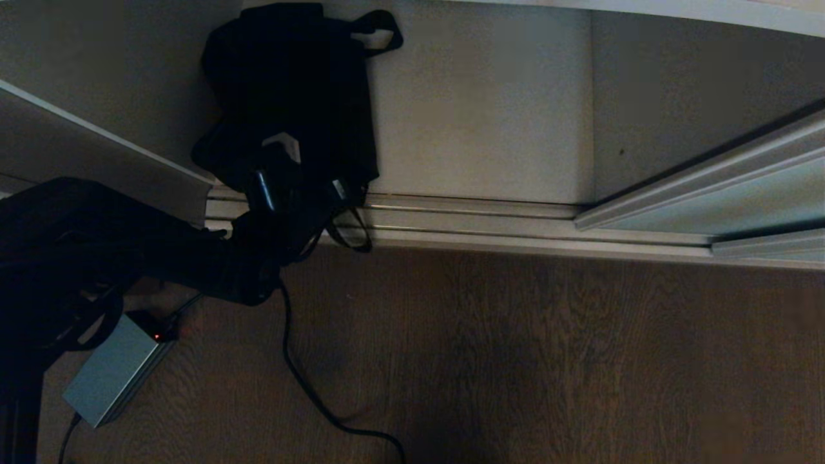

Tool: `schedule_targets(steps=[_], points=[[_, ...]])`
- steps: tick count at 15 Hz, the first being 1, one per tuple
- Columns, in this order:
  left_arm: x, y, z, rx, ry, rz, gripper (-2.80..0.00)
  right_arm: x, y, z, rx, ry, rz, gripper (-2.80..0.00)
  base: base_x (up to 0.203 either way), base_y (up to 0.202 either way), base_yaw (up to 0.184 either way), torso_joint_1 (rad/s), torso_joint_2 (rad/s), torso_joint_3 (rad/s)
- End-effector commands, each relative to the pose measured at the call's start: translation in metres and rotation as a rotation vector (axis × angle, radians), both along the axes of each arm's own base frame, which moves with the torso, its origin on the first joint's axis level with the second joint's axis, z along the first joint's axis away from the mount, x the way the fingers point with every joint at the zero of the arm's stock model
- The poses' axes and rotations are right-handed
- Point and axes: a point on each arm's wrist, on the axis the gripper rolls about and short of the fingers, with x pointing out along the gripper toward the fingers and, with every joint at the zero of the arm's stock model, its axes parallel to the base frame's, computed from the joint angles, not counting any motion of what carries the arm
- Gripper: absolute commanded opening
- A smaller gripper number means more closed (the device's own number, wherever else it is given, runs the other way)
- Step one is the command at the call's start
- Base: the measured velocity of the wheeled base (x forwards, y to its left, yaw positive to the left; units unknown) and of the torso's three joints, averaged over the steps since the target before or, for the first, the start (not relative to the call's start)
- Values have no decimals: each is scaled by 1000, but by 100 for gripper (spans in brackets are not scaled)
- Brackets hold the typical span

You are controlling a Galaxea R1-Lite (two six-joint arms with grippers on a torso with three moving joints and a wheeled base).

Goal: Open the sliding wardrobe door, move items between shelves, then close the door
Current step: Place the bag on the lower shelf

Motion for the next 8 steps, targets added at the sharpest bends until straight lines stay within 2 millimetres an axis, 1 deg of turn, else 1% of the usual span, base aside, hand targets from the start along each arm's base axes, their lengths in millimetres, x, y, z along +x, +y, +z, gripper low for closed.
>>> schedule_targets(steps=[1, 5, 8], points=[[-6, 2, 13, -28, -72, 10, -280, 0, 0, 0, 0, -3, 0, -280, 0, 0, 0, 0, 0, 0], [-15, 5, 34, -78, -157, 6, -280, 0, 0, 0, 0, -3, 0, -280, 0, 0, 0, 0, 0, 0], [-17, 6, 42, -92, -197, 5, -280, 0, 0, 0, 0, -2, 0, -280, 0, 0, 0, 0, 0, 0]])
